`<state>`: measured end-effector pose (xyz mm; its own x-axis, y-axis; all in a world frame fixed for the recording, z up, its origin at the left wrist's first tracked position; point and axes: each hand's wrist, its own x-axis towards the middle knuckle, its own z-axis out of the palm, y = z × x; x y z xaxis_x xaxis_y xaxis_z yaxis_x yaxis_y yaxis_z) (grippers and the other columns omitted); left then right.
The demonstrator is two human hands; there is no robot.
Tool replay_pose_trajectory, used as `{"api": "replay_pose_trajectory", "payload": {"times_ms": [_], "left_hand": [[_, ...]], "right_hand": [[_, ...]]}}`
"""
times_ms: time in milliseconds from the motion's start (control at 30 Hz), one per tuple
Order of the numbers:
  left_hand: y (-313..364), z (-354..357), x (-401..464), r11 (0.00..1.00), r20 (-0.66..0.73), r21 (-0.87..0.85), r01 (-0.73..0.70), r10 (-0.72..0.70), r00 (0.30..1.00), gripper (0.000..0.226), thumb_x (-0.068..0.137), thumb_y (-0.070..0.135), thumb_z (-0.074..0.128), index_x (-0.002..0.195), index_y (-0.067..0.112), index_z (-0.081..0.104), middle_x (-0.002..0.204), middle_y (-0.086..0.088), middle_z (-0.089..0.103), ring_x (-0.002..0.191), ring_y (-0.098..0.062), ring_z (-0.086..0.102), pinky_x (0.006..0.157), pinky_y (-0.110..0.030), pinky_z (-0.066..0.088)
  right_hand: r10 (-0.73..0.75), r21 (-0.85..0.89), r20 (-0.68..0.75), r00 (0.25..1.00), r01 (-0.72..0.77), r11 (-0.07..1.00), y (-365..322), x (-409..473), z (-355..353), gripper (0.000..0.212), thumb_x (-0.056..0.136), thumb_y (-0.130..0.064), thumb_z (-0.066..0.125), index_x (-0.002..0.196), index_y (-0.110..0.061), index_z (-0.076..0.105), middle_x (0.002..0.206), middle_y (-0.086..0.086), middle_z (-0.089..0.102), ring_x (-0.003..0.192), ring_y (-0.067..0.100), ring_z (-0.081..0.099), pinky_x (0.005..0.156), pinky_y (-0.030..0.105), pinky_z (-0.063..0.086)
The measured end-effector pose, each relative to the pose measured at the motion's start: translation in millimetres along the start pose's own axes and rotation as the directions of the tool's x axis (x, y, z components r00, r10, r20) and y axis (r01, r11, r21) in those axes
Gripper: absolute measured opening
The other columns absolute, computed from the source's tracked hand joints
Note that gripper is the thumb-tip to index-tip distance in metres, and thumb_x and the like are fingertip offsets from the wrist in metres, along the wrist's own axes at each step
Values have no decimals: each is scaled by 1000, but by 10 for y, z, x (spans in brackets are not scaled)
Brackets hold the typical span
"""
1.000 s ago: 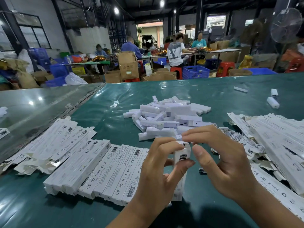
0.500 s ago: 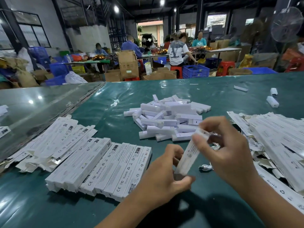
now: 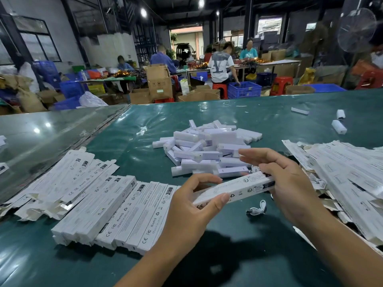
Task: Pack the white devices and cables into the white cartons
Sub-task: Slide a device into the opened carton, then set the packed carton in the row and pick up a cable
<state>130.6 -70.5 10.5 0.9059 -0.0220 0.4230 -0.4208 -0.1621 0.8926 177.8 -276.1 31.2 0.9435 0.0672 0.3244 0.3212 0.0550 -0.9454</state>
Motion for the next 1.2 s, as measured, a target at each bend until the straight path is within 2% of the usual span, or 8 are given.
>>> {"api": "replay_pose_trajectory", "payload": {"times_ms": [200, 267, 367, 500, 800, 933, 1100, 1200], "left_hand": [[17, 87, -87, 995, -167, 25, -100, 103, 981, 32, 83, 43, 66, 112, 30, 64, 110, 10, 69, 105, -13, 65, 75, -11, 49], [-3, 121, -127, 994, -227, 38, -100, 106, 968, 30, 82, 42, 65, 110, 31, 62, 107, 9, 68, 102, -14, 66, 72, -12, 50], [-22, 120, -114, 995, -257, 75, -64, 82, 963, 28, 80, 46, 66, 102, 29, 63, 101, 11, 68, 97, -12, 66, 73, -16, 50], [86, -52, 46, 937, 26, 315, -153, 153, 988, 23, 78, 47, 68, 92, 29, 68, 94, 13, 66, 95, -13, 63, 76, -30, 53], [161, -315, 81, 726, 373, 613, -312, 82, 924, 36, 78, 65, 62, 88, 30, 65, 80, 17, 63, 77, -3, 58, 67, -21, 43], [159, -524, 193, 595, 224, 782, -182, 4, 975, 34, 79, 56, 67, 72, 26, 54, 74, 14, 60, 70, -2, 53, 61, -21, 42], [121, -1115, 313, 194, -164, 955, 223, -280, 946, 33, 85, 58, 65, 78, 27, 56, 77, 9, 63, 64, -6, 61, 54, -23, 46], [82, -1425, 309, 95, -269, 939, 330, -392, 880, 39, 82, 58, 67, 76, 20, 60, 70, 6, 68, 59, -12, 61, 57, -26, 47]], "right_hand": [[-79, -57, 28, 996, 81, 995, -36, -101, 151, 48, 90, -52, 48, 114, -21, 75, 116, -5, 75, 112, 14, 70, 97, 38, 51], [-110, -166, -33, 993, 103, 981, 12, -171, 252, 36, 90, -52, 54, 103, -28, 77, 101, -11, 77, 97, 7, 72, 78, 17, 52], [-191, -277, -161, 968, 141, 950, 139, -208, 318, 17, 94, -33, 61, 88, -32, 78, 78, -13, 74, 70, -1, 66, 61, 9, 46], [-64, -141, -203, 977, 36, 989, 141, -119, 236, 28, 100, -12, 59, 95, -34, 76, 75, 13, 59, 53, 13, 60, 42, 30, 50], [-54, -220, -44, 998, 43, 974, 247, -158, 374, 26, 106, -22, 50, 98, -40, 67, 71, -6, 67, 57, 5, 60, 50, 17, 44], [-47, -311, -24, 999, 37, 950, 208, -143, 323, 34, 88, -61, 47, 113, -42, 60, 104, -24, 68, 100, -9, 62, 79, 4, 43], [-51, -416, -109, 993, 1, 909, 159, -93, 222, 13, 98, -41, 57, 108, -33, 62, 105, -18, 68, 97, -12, 59, 76, -1, 38], [-77, -475, -83, 994, 29, 880, 148, -103, 243, 5, 98, -34, 59, 99, -31, 63, 100, -18, 67, 93, -13, 58, 74, -1, 37]]}}
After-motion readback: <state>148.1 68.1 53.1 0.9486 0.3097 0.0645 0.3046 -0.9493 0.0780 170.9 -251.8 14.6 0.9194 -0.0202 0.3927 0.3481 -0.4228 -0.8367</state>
